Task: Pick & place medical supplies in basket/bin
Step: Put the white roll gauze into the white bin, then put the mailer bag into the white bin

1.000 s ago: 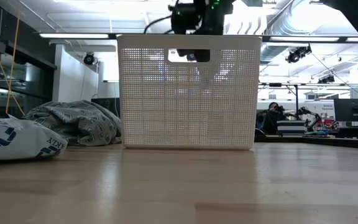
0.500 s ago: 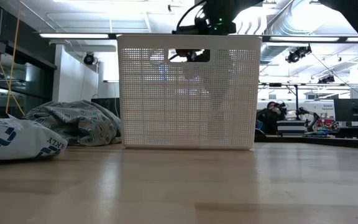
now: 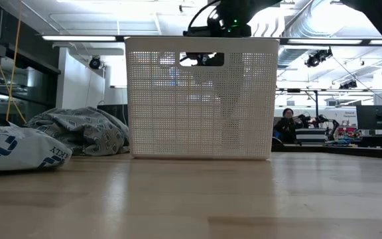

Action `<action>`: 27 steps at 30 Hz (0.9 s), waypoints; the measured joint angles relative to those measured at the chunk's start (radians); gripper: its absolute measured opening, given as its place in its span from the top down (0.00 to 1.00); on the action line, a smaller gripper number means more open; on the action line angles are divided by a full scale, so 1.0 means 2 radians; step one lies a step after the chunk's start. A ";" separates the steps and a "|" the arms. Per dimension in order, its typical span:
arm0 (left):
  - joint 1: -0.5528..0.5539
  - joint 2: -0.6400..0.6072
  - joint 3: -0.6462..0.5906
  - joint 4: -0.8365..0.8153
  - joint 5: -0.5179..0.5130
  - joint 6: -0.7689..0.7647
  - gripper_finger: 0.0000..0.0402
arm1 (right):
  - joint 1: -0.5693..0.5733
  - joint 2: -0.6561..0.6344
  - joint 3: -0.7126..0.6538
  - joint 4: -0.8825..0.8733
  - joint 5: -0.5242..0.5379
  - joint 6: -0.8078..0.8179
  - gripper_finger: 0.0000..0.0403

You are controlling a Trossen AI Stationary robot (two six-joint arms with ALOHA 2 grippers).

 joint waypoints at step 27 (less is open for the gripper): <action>0.000 0.000 0.000 -0.005 0.000 0.000 0.51 | 0.000 0.000 0.000 0.013 0.027 0.000 0.54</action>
